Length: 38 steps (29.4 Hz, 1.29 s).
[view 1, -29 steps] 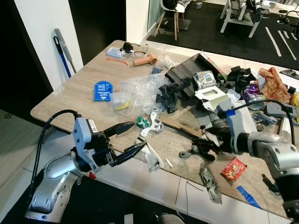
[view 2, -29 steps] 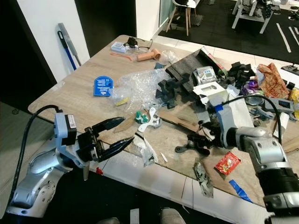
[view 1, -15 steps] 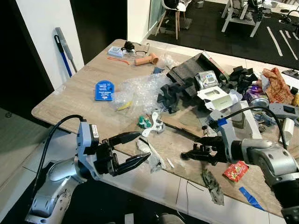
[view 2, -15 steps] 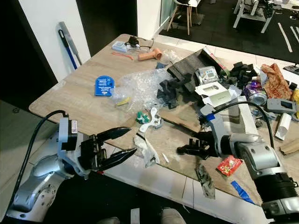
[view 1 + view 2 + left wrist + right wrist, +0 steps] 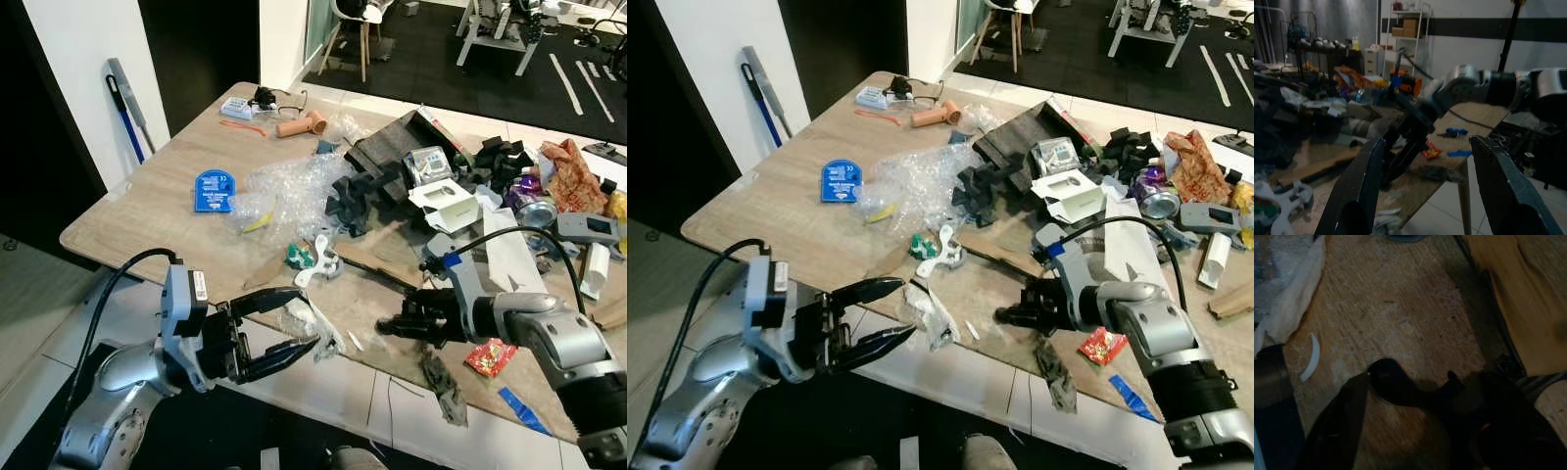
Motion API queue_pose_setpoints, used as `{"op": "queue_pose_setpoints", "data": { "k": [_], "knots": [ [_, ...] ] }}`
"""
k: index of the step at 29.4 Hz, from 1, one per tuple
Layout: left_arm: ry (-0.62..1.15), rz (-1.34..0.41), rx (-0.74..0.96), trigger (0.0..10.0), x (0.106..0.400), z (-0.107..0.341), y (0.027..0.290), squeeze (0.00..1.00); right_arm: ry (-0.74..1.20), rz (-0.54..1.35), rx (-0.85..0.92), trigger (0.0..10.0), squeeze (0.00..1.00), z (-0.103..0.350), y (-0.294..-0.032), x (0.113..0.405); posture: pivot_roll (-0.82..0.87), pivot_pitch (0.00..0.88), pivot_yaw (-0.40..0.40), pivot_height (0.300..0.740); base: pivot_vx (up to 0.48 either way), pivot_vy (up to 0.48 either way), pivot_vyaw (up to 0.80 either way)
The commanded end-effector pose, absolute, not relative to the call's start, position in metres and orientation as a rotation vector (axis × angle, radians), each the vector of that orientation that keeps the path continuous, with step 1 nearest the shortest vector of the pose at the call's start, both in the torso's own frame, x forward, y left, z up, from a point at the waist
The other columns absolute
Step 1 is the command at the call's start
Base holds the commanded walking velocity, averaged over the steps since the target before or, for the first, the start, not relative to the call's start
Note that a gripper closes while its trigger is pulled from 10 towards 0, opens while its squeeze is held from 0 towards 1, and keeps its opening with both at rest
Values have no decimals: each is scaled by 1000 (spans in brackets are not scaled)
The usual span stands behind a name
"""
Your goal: Picking trash to rubbish bin
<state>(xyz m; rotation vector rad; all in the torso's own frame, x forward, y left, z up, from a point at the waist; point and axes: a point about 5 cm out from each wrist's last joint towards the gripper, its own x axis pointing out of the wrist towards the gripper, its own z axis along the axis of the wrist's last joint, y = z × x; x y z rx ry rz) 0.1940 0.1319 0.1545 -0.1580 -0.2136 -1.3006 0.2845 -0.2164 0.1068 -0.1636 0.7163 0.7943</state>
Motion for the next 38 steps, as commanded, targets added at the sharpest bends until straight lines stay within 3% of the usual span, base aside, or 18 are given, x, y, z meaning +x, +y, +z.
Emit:
{"op": "queue_pose_setpoints", "data": {
  "k": [1,21,22,23,25,26,27,28,29,38],
  "knots": [
    [-210,-1310,-149,10000,190,160,133,0,804,768,-183,0,0,90,-220,278,-108,0,-39,740,0,0,0],
    [-201,-1303,-158,10000,203,174,126,0,750,698,-222,0,0,87,-224,288,-109,0,-43,740,0,0,0],
    [-200,-1303,-159,10000,203,174,126,0,678,699,-197,1098,0,96,-222,294,-109,0,-43,740,0,0,0],
    [-199,-1303,-161,10000,202,174,125,0,601,701,-151,10000,0,107,-218,300,-109,0,-43,740,0,0,0],
    [-198,-1304,-162,10000,202,174,124,0,531,703,-105,10000,0,118,-215,305,-109,0,-43,740,0,0,0],
    [-198,-1304,-163,10000,201,174,124,0,468,718,-47,10000,31,130,-209,310,-109,0,-43,740,0,0,0],
    [-197,-1305,-164,10000,200,174,123,0,439,738,-14,10000,643,136,-204,311,-109,0,-43,740,0,0,0],
    [-197,-1305,-164,10000,199,174,123,0,429,753,1,10000,953,139,-201,311,-109,0,-43,740,0,0,0],
    [-196,-1304,-165,10000,198,173,123,0,440,770,-10,10000,1000,137,-198,310,-109,0,-43,740,0,0,0],
    [-185,-1299,-172,10000,195,166,128,0,539,953,-134,10000,1000,124,-181,290,-108,0,-42,740,0,0,0]
  ]
}}
